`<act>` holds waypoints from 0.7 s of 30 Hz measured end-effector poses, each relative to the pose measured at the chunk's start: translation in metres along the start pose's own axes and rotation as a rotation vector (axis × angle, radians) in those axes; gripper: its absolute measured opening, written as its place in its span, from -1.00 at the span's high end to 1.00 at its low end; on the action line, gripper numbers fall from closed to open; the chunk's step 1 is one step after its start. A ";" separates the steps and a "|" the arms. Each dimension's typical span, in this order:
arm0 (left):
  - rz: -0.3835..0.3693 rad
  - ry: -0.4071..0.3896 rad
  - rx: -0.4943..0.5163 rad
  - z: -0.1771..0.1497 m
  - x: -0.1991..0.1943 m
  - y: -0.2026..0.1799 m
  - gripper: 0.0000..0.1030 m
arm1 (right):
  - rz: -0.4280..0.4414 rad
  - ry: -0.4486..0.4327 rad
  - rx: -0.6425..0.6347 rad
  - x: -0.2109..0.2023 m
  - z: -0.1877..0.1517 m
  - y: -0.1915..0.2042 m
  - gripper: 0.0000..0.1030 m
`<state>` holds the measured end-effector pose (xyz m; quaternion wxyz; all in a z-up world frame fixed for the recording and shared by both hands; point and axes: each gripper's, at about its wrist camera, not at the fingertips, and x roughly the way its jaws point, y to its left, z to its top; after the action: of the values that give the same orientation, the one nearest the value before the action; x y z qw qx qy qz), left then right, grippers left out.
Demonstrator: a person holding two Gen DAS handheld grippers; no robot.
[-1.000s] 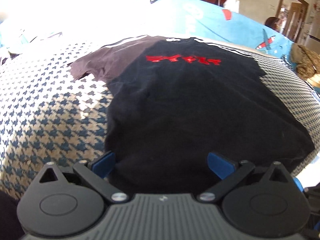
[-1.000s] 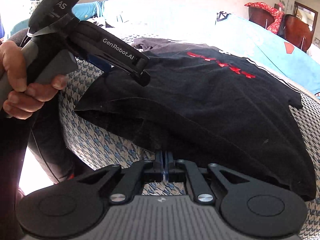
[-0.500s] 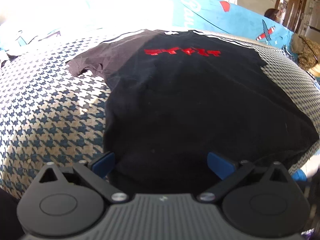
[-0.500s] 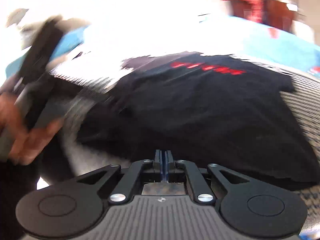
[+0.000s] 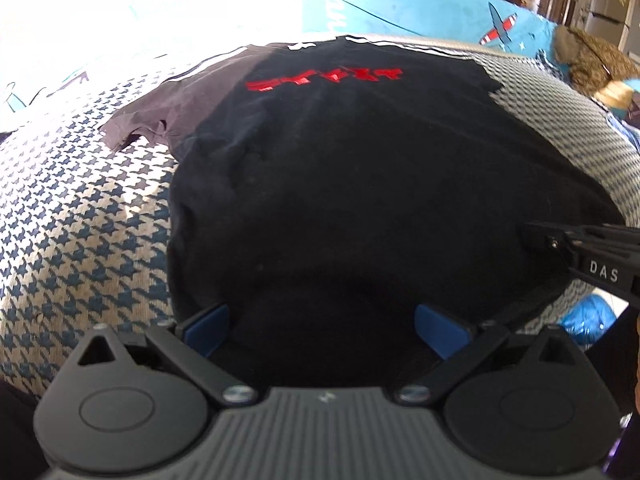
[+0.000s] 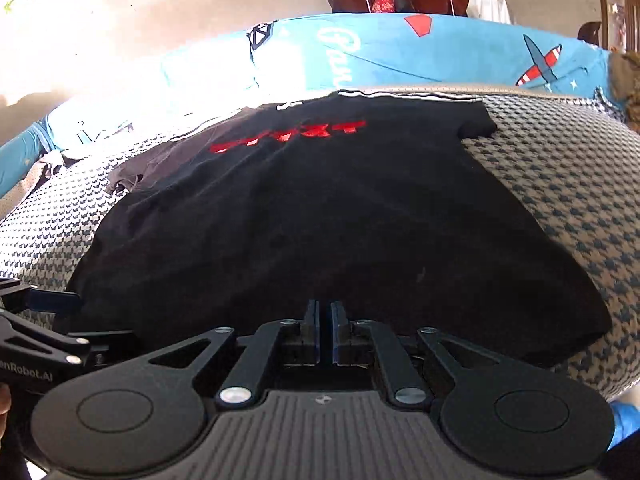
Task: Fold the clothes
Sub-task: 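Lift both grippers up from the flattened black shirt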
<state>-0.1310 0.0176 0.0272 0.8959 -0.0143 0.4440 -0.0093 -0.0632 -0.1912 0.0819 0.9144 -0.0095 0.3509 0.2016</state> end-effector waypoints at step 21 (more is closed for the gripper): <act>-0.001 0.032 0.035 -0.010 -0.004 -0.013 -1.00 | 0.042 0.162 0.019 -0.010 -0.020 -0.005 0.55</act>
<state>-0.1415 0.0045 0.0250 0.8887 0.0012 0.4582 -0.0176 -0.0803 -0.2022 0.0728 0.8785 -0.0096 0.4260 0.2159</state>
